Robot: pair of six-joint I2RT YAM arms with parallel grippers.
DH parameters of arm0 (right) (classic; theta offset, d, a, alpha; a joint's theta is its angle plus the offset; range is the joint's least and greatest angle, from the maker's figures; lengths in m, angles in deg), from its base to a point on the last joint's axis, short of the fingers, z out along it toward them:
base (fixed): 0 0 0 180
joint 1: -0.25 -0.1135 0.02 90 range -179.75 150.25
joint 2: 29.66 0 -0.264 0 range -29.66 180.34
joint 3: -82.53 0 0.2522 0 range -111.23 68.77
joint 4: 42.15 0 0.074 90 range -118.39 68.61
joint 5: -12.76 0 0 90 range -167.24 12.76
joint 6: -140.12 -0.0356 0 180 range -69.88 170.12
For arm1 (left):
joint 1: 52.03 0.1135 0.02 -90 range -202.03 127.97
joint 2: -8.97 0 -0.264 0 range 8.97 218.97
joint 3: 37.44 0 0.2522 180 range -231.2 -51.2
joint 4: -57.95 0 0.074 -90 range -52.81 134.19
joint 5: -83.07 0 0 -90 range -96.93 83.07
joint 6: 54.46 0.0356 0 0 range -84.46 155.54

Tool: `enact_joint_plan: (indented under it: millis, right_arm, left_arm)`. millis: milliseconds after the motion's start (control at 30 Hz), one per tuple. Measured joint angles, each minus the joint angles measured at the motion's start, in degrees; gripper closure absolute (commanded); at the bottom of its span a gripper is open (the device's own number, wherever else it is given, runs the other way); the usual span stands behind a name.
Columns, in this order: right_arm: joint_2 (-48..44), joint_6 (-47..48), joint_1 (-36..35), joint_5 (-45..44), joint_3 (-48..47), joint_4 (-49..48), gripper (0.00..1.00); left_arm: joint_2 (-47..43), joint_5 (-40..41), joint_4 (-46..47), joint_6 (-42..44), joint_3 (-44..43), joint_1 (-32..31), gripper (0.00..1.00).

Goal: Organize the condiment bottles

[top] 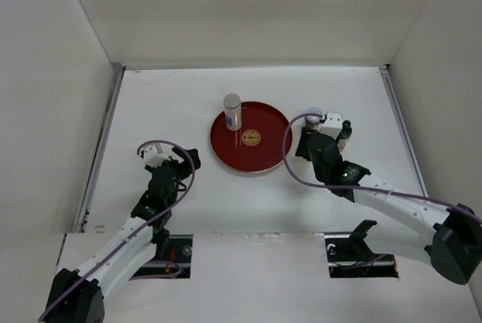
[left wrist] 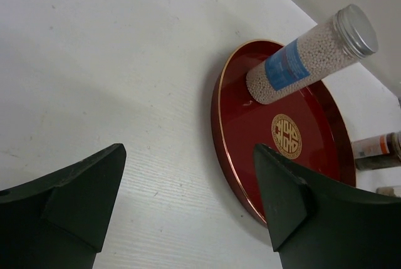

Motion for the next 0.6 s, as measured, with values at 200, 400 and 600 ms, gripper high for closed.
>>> enact_joint_plan:
  millis: [200, 400, 600]
  right_arm:
    - [0.7, 1.7, -8.4, 0.5, -7.8, -0.4, 0.49]
    - [17.9, 3.1, -13.2, 3.4, -19.3, -6.3, 0.49]
    - [33.6, 5.0, -15.5, 5.4, -28.6, -7.3, 0.46]
  left_arm:
    - [2.4, -4.5, 0.8, -1.6, 0.5, 2.7, 0.09]
    - [2.8, -5.3, 1.6, -2.1, 0.9, 3.9, 0.01]
    - [2.8, -5.3, 1.9, -2.2, 1.0, 4.4, 0.0]
